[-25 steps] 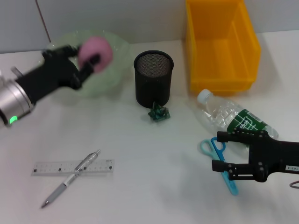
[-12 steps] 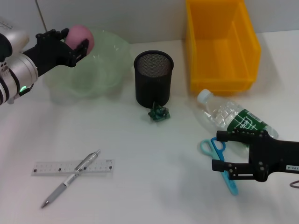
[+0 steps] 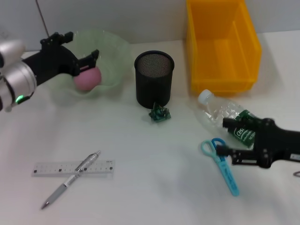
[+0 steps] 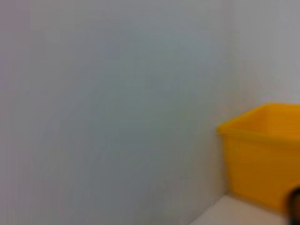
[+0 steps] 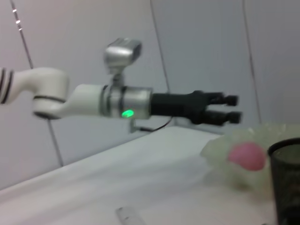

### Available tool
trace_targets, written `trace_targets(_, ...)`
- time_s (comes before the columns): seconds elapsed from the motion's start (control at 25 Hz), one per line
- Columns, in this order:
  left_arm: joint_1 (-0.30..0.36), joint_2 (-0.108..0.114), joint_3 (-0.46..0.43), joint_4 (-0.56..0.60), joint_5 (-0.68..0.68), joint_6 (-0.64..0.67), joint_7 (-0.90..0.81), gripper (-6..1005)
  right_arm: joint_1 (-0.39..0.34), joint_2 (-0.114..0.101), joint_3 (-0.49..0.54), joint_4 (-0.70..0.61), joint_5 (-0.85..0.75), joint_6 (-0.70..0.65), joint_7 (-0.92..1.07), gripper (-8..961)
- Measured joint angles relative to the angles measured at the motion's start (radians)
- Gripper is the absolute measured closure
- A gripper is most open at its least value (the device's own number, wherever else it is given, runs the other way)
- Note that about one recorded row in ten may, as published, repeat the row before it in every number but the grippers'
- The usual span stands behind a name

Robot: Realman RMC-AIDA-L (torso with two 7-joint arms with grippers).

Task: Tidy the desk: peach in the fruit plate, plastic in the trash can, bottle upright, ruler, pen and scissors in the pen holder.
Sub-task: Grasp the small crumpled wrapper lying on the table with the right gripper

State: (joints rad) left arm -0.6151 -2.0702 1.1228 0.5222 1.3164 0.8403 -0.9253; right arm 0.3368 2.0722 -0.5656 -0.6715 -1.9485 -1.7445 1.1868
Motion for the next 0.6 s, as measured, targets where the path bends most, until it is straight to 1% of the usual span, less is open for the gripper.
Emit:
trace_targets(0.04,0.000,0.000,0.000,0.000,0.000,0.000,0.000,152,0.000,0.000,0.000,0.000,0.000,0.000,0.000,135)
trace_targets(0.08,0.039,0.001,0.024,0.037,0.000,0.046,-0.017,152,0.001,0.006,0.030,-0.048,0.000,0.000,0.057,135)
trace_targets(0.12,0.039,0.001,0.024,0.037,0.000,0.046,-0.017,152,0.001,0.006,0.030,-0.048,0.000,0.000,0.057,135)
trace_targets(0.16,0.039,0.001,0.024,0.037,0.000,0.046,-0.017,152,0.006,0.007,0.039,-0.076,0.000,0.008,0.116,135)
trace_targets(0.2,0.084,0.002,0.047,0.080,-0.001,0.113,-0.033,151,0.019,0.008,0.040,-0.140,0.000,0.024,0.239,135)
trace_targets(0.24,0.168,0.005,0.066,0.113,0.002,0.271,-0.019,151,0.019,0.008,0.040,-0.140,0.000,0.024,0.239,135)
trace_targets(0.28,0.194,0.005,0.070,0.111,0.004,0.326,-0.003,151,0.027,0.009,0.012,-0.229,-0.005,0.034,0.366,135)
trace_targets(0.32,0.203,0.006,0.073,0.109,0.004,0.349,0.004,151,0.027,0.009,0.012,-0.229,-0.005,0.034,0.366,135)
trace_targets(0.36,0.223,0.007,0.079,0.103,0.005,0.389,0.015,151,0.029,0.010,-0.016,-0.286,-0.007,0.036,0.421,135)
trace_targets(0.4,0.245,0.008,0.091,0.093,0.016,0.433,0.023,151,0.029,0.014,-0.086,-0.402,-0.008,0.046,0.527,135)
trace_targets(0.44,0.245,0.008,0.091,0.093,0.016,0.433,0.023,151,0.029,0.014,-0.086,-0.402,-0.008,0.046,0.527,136)
trace_targets(0.48,0.254,0.009,0.096,0.089,0.031,0.455,0.023,151,0.029,0.015,-0.183,-0.531,-0.023,0.080,0.644,136)
trace_targets(0.52,0.260,0.009,0.098,0.088,0.050,0.471,0.021,151,0.029,0.015,-0.183,-0.531,-0.023,0.080,0.644,136)
trace_targets(0.56,0.262,0.009,0.098,0.086,0.061,0.480,0.020,150,0.029,0.014,-0.220,-0.582,-0.038,0.097,0.690,136)
trace_targets(0.6,0.262,0.007,0.099,0.075,0.085,0.499,0.015,150,0.041,0.013,-0.299,-0.684,-0.101,0.123,0.799,136)
